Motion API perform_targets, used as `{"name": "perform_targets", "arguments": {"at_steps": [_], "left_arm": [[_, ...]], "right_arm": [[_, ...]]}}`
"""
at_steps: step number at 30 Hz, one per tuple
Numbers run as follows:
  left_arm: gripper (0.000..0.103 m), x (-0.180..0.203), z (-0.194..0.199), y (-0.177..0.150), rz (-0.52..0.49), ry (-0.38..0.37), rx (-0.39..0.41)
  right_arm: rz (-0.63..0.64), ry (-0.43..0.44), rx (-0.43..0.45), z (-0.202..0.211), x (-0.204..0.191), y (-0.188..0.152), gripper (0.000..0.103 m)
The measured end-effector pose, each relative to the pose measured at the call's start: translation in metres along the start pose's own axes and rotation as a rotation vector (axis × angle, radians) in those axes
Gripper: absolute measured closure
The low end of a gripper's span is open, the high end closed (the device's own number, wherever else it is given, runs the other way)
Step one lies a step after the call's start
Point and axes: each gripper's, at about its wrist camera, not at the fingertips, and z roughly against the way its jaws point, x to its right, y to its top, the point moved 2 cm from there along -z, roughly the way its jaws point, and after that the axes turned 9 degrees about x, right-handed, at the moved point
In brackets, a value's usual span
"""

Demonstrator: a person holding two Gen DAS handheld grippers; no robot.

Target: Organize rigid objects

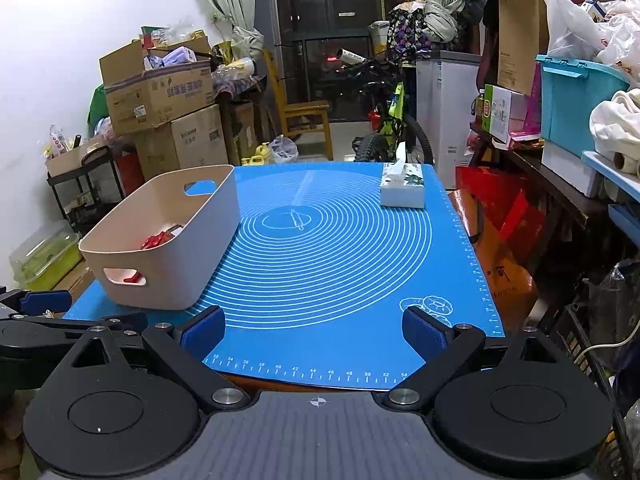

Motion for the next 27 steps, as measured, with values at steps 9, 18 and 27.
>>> {"name": "perform_targets", "arguments": {"at_steps": [9,18,27], "left_arm": [[0.022,0.0009,-0.0005,-0.0008,0.0,-0.005,-0.005],[0.022,0.001,-0.0007,-0.0009,0.0,-0.005,-0.005],[0.022,0.0008,-0.0007,-0.0007,0.0,-0.005,-0.005]], "right_arm": [[-0.001,-0.001,-0.003,-0.0013,0.0017,-0.0012,0.008],[-0.005,-0.005,-0.004,-0.0014,0.0029,-0.0022,0.008],[-0.01,-0.004,-0.008,-0.0013,0.0053,-0.003,0.008]]}}
